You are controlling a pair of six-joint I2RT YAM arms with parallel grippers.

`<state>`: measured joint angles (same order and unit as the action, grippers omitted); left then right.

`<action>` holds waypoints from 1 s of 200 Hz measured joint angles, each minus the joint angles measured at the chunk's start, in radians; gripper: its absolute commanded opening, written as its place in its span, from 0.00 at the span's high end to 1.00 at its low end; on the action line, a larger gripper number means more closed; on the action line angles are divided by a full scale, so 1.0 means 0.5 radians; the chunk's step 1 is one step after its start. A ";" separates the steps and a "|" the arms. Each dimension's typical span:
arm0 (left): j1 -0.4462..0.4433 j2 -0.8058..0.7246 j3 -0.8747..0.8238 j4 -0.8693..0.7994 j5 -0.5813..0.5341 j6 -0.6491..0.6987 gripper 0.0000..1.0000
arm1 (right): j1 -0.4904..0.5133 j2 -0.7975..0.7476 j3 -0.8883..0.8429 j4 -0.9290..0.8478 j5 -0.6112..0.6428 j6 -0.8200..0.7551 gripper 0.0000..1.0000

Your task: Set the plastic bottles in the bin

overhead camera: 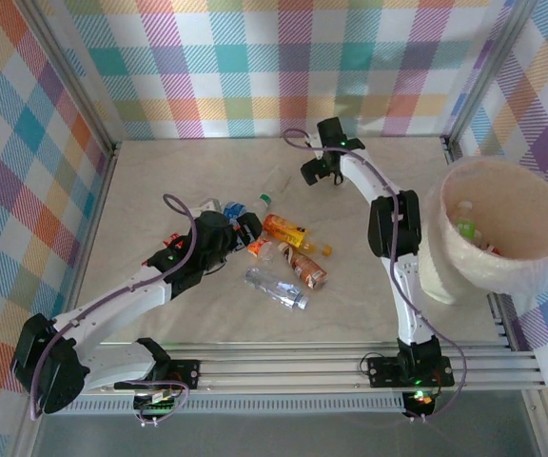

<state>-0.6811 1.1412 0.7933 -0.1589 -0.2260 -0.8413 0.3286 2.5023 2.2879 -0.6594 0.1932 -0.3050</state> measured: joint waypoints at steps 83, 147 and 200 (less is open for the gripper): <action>0.006 0.009 0.138 -0.063 0.298 0.317 0.00 | -0.065 0.401 0.578 -0.195 -0.298 -0.130 0.05; 0.006 0.127 0.140 0.005 0.622 0.420 0.00 | -0.089 0.403 0.585 -0.259 -0.400 -0.246 0.30; 0.006 0.132 0.140 0.071 0.708 0.459 0.00 | -0.088 0.238 0.273 -0.108 -0.340 -0.230 0.42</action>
<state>-0.6781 1.2072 0.8631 -0.1234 0.1280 -0.6117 0.2848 2.6213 2.4245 -0.7132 0.0235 -0.4198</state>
